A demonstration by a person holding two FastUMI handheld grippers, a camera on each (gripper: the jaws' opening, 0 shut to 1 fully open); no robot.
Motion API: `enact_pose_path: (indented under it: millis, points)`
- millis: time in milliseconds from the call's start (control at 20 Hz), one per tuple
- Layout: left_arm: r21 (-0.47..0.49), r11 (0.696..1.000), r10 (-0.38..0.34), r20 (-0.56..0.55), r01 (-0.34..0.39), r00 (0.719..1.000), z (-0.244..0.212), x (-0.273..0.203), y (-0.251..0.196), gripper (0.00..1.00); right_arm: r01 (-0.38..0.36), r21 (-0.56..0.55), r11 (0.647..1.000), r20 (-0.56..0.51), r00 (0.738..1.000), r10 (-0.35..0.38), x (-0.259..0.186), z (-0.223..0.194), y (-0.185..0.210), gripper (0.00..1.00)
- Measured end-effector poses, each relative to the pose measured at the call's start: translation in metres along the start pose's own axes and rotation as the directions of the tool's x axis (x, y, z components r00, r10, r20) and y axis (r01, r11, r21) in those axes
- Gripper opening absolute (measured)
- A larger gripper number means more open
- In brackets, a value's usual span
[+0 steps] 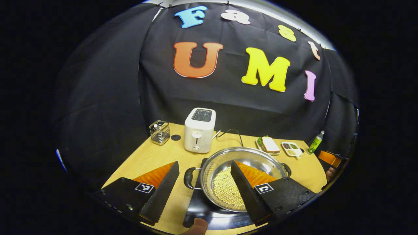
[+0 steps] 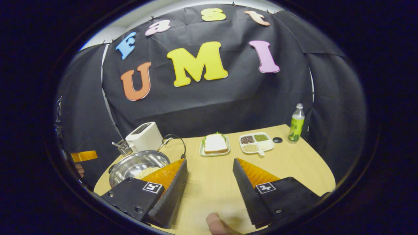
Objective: First push the handle of the pot to place it horizontally, then grasp the pot with both hands and set it on the induction cooktop.
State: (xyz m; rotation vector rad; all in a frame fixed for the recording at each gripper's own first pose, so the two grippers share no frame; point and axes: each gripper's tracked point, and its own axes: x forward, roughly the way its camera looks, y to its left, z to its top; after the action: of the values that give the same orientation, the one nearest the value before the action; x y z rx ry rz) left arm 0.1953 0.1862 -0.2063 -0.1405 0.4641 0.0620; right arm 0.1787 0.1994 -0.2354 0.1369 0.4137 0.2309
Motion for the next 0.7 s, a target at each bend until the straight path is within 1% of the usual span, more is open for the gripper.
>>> enact_pose_path:
  millis: [100, 300, 450, 600, 700]
  points:
    - [0.015, 1.000, 0.003, 0.058, -0.004, 0.998, 0.010, -0.020, -0.012, 0.96, -0.001, 0.006, 1.000, 0.050, 0.999, 0.001, -0.027, 0.015, -0.014, 0.96]
    - [0.029, 1.000, -0.017, 0.183, 0.012, 0.983, 0.030, -0.071, -0.046, 0.96, 0.030, -0.023, 0.999, 0.164, 0.986, -0.025, -0.082, 0.047, -0.039, 0.96]
    - [0.056, 0.998, -0.033, 0.270, 0.019, 0.962, 0.045, -0.108, -0.071, 0.95, 0.072, -0.056, 0.996, 0.257, 0.965, -0.055, -0.127, 0.071, -0.055, 0.97]
    - [0.067, 0.998, -0.042, 0.351, 0.020, 0.935, 0.053, -0.147, -0.096, 0.95, 0.121, -0.088, 0.989, 0.314, 0.945, -0.088, -0.168, 0.082, -0.071, 0.97]
    - [0.076, 0.997, -0.051, 0.395, 0.023, 0.917, 0.059, -0.168, -0.112, 0.95, 0.130, -0.108, 0.986, 0.310, 0.947, -0.091, -0.191, 0.079, -0.076, 0.97]
